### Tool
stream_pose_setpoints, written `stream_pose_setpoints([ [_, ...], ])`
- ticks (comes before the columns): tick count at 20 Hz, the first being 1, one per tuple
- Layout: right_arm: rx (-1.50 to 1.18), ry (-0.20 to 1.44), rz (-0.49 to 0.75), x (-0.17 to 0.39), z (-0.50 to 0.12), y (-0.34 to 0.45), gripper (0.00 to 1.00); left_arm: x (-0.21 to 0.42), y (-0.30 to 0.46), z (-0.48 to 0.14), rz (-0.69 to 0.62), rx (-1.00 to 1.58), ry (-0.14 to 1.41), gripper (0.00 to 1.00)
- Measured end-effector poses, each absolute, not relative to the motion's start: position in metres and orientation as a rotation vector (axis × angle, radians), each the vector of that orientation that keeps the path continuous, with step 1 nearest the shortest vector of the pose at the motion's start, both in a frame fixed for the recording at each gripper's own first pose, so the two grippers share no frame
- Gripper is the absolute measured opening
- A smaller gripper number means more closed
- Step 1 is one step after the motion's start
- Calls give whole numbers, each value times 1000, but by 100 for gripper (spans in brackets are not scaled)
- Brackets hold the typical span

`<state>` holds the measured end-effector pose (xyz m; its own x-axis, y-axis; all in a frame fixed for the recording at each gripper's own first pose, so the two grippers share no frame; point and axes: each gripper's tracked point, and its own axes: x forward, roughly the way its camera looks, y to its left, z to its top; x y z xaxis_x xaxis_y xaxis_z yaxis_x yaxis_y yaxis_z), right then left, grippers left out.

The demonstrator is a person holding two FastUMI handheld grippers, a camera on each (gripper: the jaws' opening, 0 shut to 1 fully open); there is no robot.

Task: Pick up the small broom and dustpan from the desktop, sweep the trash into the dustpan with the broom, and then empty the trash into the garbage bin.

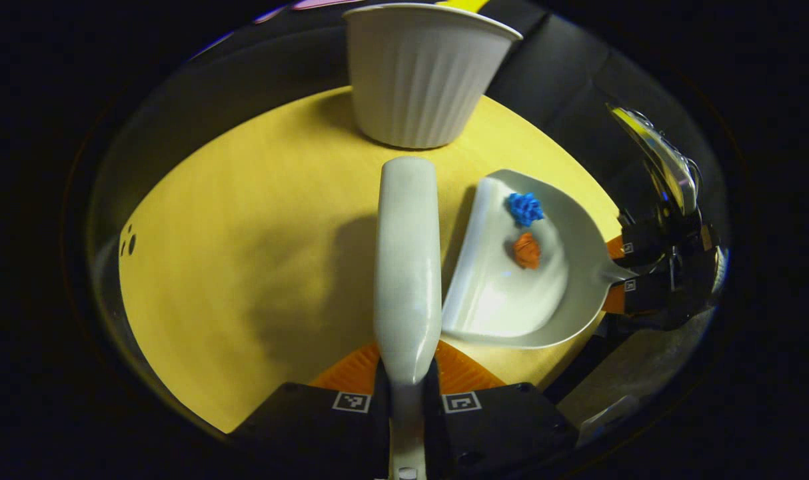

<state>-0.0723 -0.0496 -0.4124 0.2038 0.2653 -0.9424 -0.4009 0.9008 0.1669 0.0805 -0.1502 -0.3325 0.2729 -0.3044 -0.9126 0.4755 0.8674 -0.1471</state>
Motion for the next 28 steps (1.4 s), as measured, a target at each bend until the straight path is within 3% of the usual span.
stream_pose_setpoints([
  [3, -106, 1287, 396, -71, -403, -48, 36, 63, -108, -326, -449, 94, 1202, 24],
  [4, -109, 1290, 370, -69, -397, -50, 41, 57, -89, -323, -432, 89, 1207, 25],
  [7, -94, 1299, 288, -63, -386, -45, 36, 36, -66, -329, -406, 91, 1218, 25],
  [16, -15, 1211, 102, -49, -388, -40, 36, 1, -37, -344, -450, 52, 1199, 24],
  [18, -50, 1183, 44, -49, -399, -44, 41, -2, -32, -344, -462, 40, 1197, 25],
  [19, -78, 1170, 21, -47, -402, -44, 36, -3, -30, -345, -470, 40, 1199, 25],
  [28, -224, 1155, -73, -47, -409, -54, 36, -4, -23, -349, -498, 28, 1202, 25],
])
